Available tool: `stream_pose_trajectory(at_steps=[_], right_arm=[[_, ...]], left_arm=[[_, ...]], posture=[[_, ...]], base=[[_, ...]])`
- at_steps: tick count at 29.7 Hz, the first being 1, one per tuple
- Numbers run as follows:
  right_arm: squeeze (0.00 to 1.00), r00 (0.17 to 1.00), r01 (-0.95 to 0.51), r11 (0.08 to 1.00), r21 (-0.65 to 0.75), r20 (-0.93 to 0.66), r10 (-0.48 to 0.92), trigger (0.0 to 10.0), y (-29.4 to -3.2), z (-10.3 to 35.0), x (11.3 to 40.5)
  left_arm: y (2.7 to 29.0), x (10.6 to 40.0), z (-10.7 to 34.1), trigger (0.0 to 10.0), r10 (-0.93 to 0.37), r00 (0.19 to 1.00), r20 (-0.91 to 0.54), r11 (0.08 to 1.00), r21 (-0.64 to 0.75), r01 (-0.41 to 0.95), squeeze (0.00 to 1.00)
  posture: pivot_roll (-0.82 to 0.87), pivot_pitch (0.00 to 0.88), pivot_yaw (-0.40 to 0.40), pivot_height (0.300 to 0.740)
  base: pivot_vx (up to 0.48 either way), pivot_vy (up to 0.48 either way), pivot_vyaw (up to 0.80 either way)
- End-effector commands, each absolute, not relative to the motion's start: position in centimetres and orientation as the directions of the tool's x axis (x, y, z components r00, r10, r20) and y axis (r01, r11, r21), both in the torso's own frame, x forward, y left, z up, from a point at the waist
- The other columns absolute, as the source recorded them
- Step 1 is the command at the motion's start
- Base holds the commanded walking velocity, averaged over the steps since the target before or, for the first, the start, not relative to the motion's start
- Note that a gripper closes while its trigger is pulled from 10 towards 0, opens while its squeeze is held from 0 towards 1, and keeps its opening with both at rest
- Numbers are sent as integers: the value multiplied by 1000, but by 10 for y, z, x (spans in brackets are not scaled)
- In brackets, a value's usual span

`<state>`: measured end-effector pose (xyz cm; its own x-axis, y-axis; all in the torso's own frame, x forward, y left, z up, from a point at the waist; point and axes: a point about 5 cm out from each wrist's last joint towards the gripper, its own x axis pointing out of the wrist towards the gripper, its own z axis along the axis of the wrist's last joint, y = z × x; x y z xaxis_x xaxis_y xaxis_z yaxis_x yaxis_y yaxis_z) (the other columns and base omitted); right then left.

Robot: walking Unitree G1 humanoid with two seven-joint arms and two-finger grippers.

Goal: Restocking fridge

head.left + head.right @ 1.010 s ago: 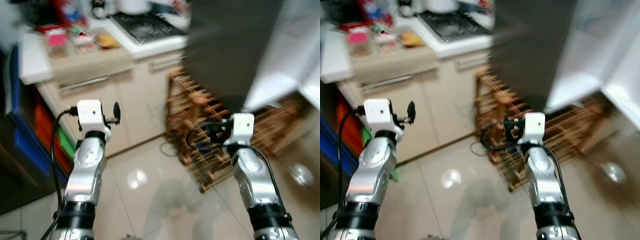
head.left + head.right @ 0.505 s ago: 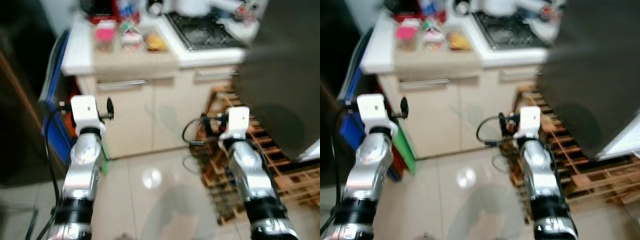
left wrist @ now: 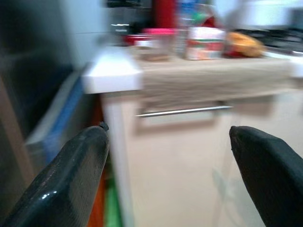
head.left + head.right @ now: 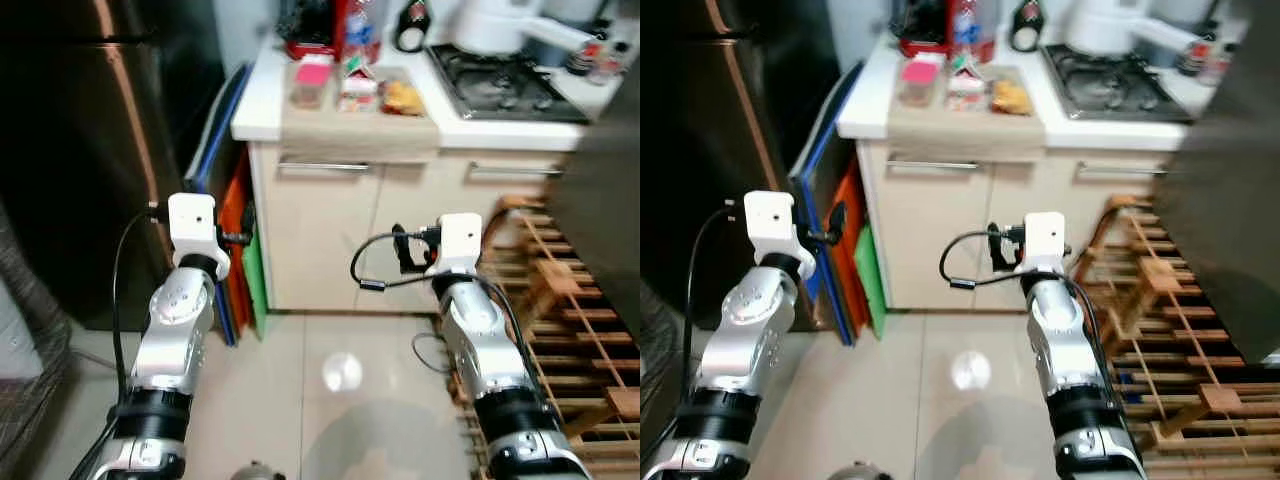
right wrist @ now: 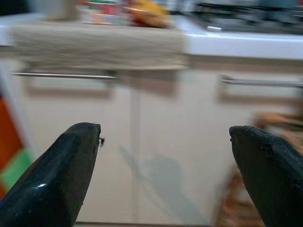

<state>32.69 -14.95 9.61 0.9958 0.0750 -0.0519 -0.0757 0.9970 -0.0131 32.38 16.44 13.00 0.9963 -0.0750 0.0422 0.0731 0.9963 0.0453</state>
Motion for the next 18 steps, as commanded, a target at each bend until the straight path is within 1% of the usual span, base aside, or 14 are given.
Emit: stream_pose_trajectory(at_steps=[1,2,3,4,5,8,11,12,13,14,15,16,18], right_arm=[[0,999,-35,999,-22,-35,34,10000,-157,98,328],[0,1000,-20,999,-28,-25,19,10000,-159,99,328],[1000,995,26,997,-67,98,-20,10000,-166,115,326],[1000,989,26,996,-85,144,-14,10000,-166,122,325],[1000,989,26,996,-85,144,-14,10000,-166,122,325],[1000,972,20,994,-105,235,5,10000,-164,139,324],[1000,971,0,996,-91,237,22,10000,-162,142,326],[1000,978,-20,997,-72,208,35,10000,-159,138,328],[1000,982,-32,998,-62,186,43,10000,-158,135,328],[1000,984,-40,998,-58,173,49,10000,-156,132,329],[945,985,-49,997,-53,164,57,10000,-154,131,329],[0,985,-62,997,-46,159,69,10000,-152,130,329],[0,985,-64,997,-45,157,71,10000,-151,129,329]], left_arm=[[159,328,139,10000,-103,992,75,993,70,98,0],[160,327,139,10000,-95,992,79,993,72,89,0],[164,325,142,10000,-77,990,119,997,30,74,651],[166,324,145,10000,-63,988,144,998,34,59,1000],[166,324,145,10000,-63,988,144,998,34,59,1000],[172,323,153,10000,-19,981,193,999,48,10,1000],[172,323,160,10000,-13,975,223,999,51,2,1000],[170,324,163,10000,-18,973,229,997,73,1,165],[170,325,162,10000,7,975,222,986,158,-43,0],[170,326,161,10000,18,976,216,978,198,-62,0],[169,327,160,10000,13,978,208,983,176,-50,0],[166,326,159,10000,-26,980,199,996,85,9,0],[165,325,159,10000,-35,979,201,998,66,22,0]], posture=[[6,0,18,740],[4,0,19,740],[3,0,19,740],[3,0,19,740],[3,0,19,740],[2,0,21,740],[3,0,19,740],[5,0,17,740],[6,0,17,740],[6,0,17,740],[6,0,16,740],[6,0,16,740],[6,0,16,740]], base=[[0,0,0],[0,0,0],[0,0,0],[0,0,0],[0,0,0],[0,0,0],[0,0,0],[0,0,0],[0,0,0],[0,0,0],[0,0,0],[0,0,0],[0,0,0]])
